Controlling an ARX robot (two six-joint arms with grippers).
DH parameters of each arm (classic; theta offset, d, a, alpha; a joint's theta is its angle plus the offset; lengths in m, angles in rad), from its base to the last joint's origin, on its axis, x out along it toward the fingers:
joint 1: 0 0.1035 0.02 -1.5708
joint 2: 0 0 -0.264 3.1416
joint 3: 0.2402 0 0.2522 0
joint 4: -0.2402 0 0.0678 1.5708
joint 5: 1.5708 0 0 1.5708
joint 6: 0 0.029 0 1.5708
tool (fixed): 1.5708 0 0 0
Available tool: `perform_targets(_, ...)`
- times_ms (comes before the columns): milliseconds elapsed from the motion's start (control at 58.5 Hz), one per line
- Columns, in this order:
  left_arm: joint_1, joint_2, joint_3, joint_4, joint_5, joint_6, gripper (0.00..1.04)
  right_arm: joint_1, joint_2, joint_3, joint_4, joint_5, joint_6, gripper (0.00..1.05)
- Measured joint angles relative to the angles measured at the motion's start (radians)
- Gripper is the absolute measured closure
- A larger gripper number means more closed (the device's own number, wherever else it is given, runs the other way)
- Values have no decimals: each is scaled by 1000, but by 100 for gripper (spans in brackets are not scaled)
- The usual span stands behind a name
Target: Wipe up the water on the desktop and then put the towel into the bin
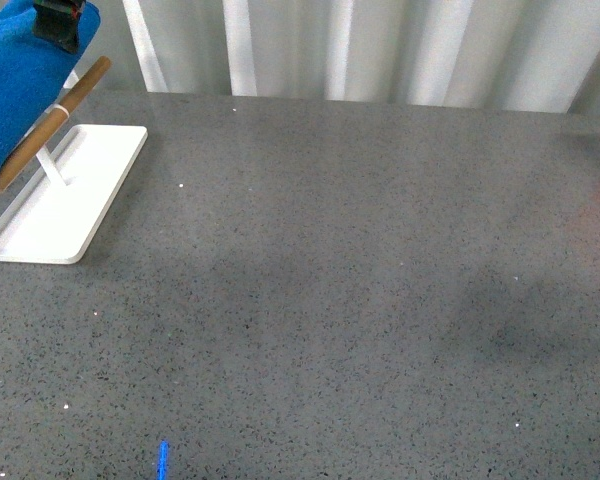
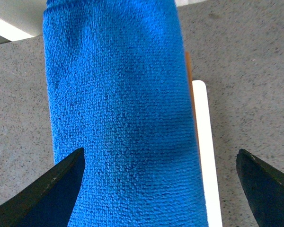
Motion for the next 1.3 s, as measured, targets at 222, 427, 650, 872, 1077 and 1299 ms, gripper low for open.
perform_targets(222, 21, 46, 18, 0, -38, 10, 7, 0, 0, 0, 0, 0, 0, 7)
perform_targets(427, 25, 52, 19, -1, -37, 11, 9, 0, 0, 0, 0, 0, 0, 7)
perform_targets(650, 25, 52, 19, -2, -26, 9, 52, 0, 0, 0, 0, 0, 0, 7)
perform_targets(872, 24, 50, 18, -2, -19, 10, 89, 0, 0, 0, 0, 0, 0, 7)
perform_targets(1077, 25, 42, 21, -8, -5, 7, 99, 0, 0, 0, 0, 0, 0, 7)
perform_targets(1299, 34, 16, 56, -34, 35, -1, 99, 0, 0, 0, 0, 0, 0, 7)
